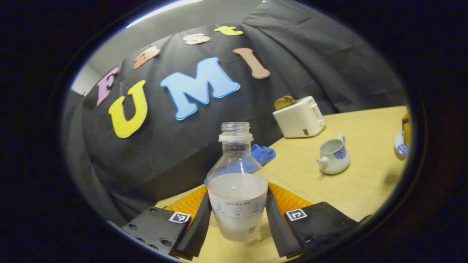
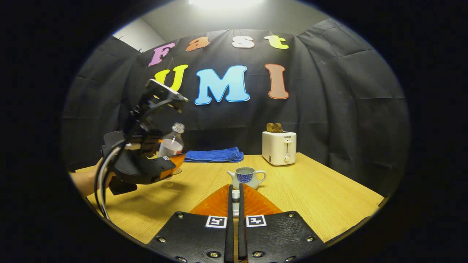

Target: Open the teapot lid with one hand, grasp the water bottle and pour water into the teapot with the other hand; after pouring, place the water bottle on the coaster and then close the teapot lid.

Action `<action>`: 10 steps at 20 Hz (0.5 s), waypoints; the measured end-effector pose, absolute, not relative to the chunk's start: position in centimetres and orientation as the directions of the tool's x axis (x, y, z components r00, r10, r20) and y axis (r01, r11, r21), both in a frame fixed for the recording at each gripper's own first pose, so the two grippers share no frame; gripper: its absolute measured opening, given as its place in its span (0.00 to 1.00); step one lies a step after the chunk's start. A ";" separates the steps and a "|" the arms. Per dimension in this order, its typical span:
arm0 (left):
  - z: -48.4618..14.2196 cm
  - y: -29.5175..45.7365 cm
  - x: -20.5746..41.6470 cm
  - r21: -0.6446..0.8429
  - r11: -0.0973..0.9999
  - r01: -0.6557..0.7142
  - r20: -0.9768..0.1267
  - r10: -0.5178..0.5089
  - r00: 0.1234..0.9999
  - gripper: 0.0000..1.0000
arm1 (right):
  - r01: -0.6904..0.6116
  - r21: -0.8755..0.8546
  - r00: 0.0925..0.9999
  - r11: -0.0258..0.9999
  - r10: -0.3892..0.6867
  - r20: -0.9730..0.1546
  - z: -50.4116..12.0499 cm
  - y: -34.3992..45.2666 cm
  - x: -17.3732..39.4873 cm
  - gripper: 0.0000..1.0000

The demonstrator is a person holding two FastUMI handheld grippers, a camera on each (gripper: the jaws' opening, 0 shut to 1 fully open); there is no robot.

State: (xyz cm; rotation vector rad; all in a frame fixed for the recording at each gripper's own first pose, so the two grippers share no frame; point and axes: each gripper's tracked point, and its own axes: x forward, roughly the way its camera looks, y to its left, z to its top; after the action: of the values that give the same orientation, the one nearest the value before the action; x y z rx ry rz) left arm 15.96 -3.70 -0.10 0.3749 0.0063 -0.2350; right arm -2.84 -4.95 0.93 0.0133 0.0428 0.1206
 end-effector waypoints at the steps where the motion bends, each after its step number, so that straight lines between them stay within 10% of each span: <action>1: 0.1 -2.4 15.6 0.291 0.931 0.221 -0.037 -0.220 0.975 0.87 | -0.121 0.021 0.991 0.992 0.122 -0.048 0.7 -4.8 -2.5 0.05; 10: 0.3 4.5 19.1 0.044 0.987 0.152 0.009 -0.152 0.988 0.86 | -0.123 0.043 0.988 0.991 0.126 -0.089 -0.6 -4.5 -1.1 0.05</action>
State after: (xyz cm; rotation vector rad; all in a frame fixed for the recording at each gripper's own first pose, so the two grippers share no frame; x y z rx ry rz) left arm 19.15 4.55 0.32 0.0434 -0.0126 -0.1527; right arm -1.12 -4.54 -0.61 0.0374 0.0916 0.1253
